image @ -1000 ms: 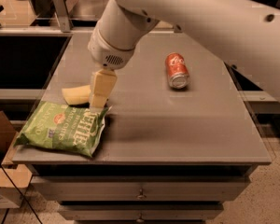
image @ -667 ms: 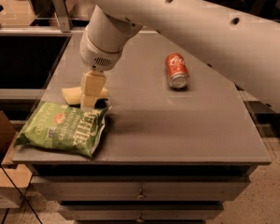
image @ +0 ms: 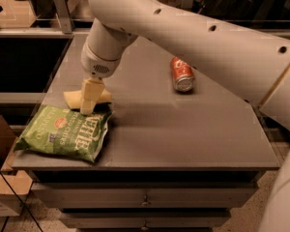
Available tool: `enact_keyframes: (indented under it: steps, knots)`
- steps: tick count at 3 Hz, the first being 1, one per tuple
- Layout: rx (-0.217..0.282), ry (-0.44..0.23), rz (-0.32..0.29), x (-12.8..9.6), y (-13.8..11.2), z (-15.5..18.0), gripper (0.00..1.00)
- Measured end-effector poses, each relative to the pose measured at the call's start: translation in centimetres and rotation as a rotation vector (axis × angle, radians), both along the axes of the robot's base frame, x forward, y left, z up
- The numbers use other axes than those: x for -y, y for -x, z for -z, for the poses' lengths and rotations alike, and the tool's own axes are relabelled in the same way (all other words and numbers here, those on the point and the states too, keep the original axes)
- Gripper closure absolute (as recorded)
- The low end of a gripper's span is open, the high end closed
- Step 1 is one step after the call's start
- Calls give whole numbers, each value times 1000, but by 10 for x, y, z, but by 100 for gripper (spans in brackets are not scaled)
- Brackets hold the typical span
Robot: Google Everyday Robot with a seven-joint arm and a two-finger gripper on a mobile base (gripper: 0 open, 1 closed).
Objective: Pick sponge
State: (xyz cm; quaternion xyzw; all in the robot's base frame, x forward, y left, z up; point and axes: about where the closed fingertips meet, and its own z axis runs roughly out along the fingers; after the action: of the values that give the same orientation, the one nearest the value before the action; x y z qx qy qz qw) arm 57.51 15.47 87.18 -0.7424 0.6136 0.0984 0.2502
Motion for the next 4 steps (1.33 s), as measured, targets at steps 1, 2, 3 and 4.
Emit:
enact_keyframes:
  steps: [1,2,3,4]
  knots:
    - [-21,16,-5,-2,1,9,40]
    - [-24,36,-5,1,6,12,63]
    - [-12,48,-4,10,6,9,87]
    - [-31,59,-3,18,8,19,100]
